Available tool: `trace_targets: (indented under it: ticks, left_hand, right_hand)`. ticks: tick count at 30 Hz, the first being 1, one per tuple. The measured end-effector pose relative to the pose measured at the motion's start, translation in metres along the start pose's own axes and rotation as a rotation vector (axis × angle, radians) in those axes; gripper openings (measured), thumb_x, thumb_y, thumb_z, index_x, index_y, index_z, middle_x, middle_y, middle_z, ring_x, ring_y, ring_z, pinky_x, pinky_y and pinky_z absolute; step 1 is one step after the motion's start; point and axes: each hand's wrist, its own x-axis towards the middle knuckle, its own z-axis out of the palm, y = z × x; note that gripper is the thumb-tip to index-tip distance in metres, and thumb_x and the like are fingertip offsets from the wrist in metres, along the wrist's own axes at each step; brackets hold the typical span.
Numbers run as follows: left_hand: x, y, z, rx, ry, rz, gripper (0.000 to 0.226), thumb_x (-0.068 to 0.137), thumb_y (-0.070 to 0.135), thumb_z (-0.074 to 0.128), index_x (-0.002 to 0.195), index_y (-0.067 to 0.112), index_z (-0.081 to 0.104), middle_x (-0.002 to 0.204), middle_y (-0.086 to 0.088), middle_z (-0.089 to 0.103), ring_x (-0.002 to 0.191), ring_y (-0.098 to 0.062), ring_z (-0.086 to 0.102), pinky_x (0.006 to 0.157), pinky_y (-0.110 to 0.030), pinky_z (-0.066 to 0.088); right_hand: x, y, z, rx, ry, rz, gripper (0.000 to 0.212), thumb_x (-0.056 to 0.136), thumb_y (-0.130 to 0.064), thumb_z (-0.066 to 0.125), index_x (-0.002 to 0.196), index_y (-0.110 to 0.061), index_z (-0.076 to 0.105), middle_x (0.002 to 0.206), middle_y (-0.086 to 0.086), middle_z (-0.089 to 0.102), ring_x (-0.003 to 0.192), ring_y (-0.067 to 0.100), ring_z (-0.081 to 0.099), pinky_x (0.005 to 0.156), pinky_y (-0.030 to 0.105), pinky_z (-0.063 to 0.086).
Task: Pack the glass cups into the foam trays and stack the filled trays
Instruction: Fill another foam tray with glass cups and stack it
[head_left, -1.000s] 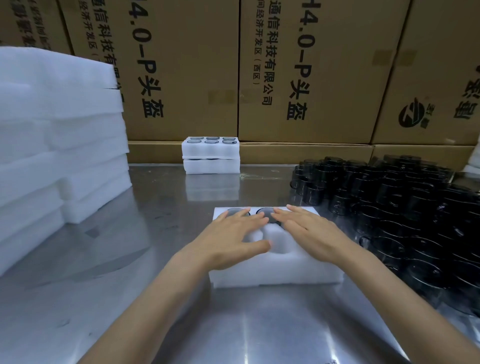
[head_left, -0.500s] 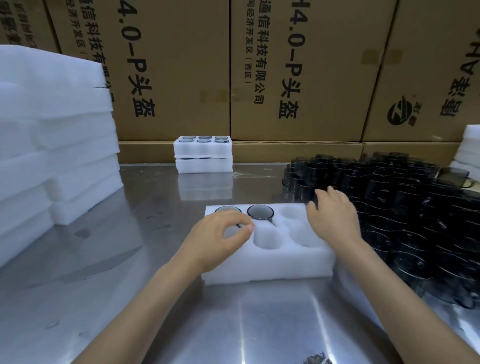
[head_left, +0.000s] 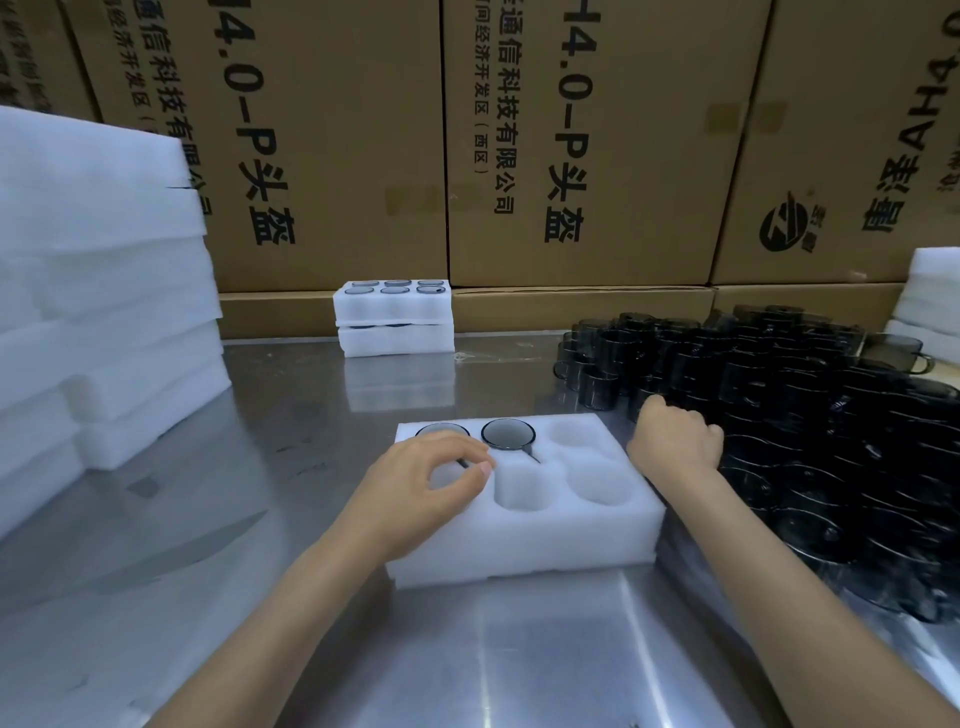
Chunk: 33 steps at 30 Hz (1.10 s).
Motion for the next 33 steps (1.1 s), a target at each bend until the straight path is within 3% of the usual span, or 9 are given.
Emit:
trace_targets:
  ticks: [4, 7, 12, 15, 18, 26, 28, 31, 33]
  left_hand:
    - [-0.001, 0.001, -0.002, 0.054, -0.025, 0.007, 0.024, 0.081, 0.048, 0.048, 0.089, 0.036, 0.068, 0.103, 0.033, 0.061, 0.106, 0.011, 0.052, 0.086, -0.014, 0.039]
    - [-0.002, 0.003, -0.004, 0.154, -0.047, 0.01, 0.026, 0.081, 0.051, 0.046, 0.094, 0.04, 0.066, 0.105, 0.035, 0.06, 0.107, 0.013, 0.05, 0.088, -0.017, 0.041]
    - [-0.002, 0.005, -0.008, 0.301, -0.076, 0.014, 0.027, 0.078, 0.055, 0.041, 0.096, 0.047, 0.059, 0.109, 0.037, 0.056, 0.11, 0.012, 0.047, 0.092, -0.022, 0.042]
    - [-0.002, 0.007, -0.009, 0.314, -0.071, 0.019, 0.025, 0.077, 0.055, 0.041, 0.094, 0.047, 0.059, 0.109, 0.035, 0.057, 0.108, 0.01, 0.048, 0.092, -0.026, 0.044]
    - [-0.003, 0.009, -0.01, 0.312, -0.073, 0.028, 0.022, 0.077, 0.055, 0.042, 0.091, 0.048, 0.058, 0.108, 0.035, 0.057, 0.107, 0.01, 0.049, 0.092, -0.027, 0.044]
    - [-0.002, 0.01, -0.013, 0.306, -0.087, 0.046, 0.027, 0.076, 0.057, 0.041, 0.091, 0.044, 0.059, 0.104, 0.036, 0.058, 0.104, 0.01, 0.051, 0.091, -0.03, 0.046]
    - [-0.002, 0.01, -0.014, 0.308, -0.094, 0.043, 0.021, 0.079, 0.054, 0.046, 0.091, 0.043, 0.06, 0.104, 0.035, 0.058, 0.104, 0.01, 0.051, 0.091, -0.03, 0.046]
    - [0.001, 0.01, -0.018, 0.305, -0.119, 0.037, 0.023, 0.078, 0.055, 0.047, 0.09, 0.042, 0.061, 0.101, 0.035, 0.057, 0.102, 0.008, 0.052, 0.088, -0.032, 0.047]
    - [0.002, 0.011, -0.019, 0.292, -0.129, 0.039, 0.025, 0.076, 0.056, 0.046, 0.088, 0.04, 0.061, 0.1, 0.03, 0.058, 0.1, 0.006, 0.052, 0.087, -0.033, 0.048]
  right_hand:
    - [0.0, 0.004, 0.001, 0.053, 0.052, -0.067, 0.022, 0.089, -0.009, 0.047, 0.111, -0.006, 0.048, 0.099, 0.011, 0.065, 0.092, 0.029, 0.058, 0.083, 0.036, 0.035]
    - [0.001, 0.007, 0.002, 0.167, 0.113, -0.111, 0.03, 0.093, -0.019, 0.054, 0.121, -0.01, 0.05, 0.1, 0.007, 0.068, 0.094, 0.028, 0.062, 0.086, 0.037, 0.039]
    - [-0.005, 0.005, -0.009, 0.686, 0.43, -0.191, 0.027, 0.091, -0.034, 0.06, 0.115, -0.02, 0.058, 0.061, -0.006, 0.061, 0.063, 0.015, 0.059, 0.076, 0.037, 0.051]
    - [-0.009, -0.001, -0.022, 0.944, 0.509, -0.219, 0.009, 0.093, -0.031, 0.056, 0.097, -0.026, 0.063, 0.066, -0.006, 0.065, 0.07, 0.013, 0.063, 0.071, 0.041, 0.053]
    - [-0.015, -0.009, -0.03, 1.002, 0.547, -0.269, 0.011, 0.091, -0.033, 0.059, 0.088, -0.027, 0.068, 0.07, -0.012, 0.066, 0.074, 0.01, 0.064, 0.07, 0.043, 0.054]
    - [-0.022, -0.022, -0.025, 0.975, 0.233, -0.356, 0.014, 0.084, -0.038, 0.066, 0.078, -0.027, 0.071, 0.07, -0.01, 0.069, 0.073, 0.009, 0.065, 0.07, 0.039, 0.054]
    - [-0.021, -0.021, -0.026, 1.006, 0.111, -0.399, 0.009, 0.083, -0.029, 0.064, 0.09, -0.032, 0.071, 0.075, -0.013, 0.07, 0.081, 0.005, 0.064, 0.075, 0.037, 0.054]
    - [-0.018, -0.016, -0.027, 0.958, -0.244, -0.456, 0.037, 0.083, -0.015, 0.056, 0.112, -0.038, 0.059, 0.084, -0.011, 0.072, 0.096, 0.013, 0.061, 0.085, 0.04, 0.05]
    - [-0.015, -0.013, -0.027, 0.889, -0.341, -0.5, 0.049, 0.085, -0.009, 0.057, 0.127, -0.035, 0.05, 0.091, -0.016, 0.071, 0.102, 0.014, 0.06, 0.088, 0.039, 0.048]
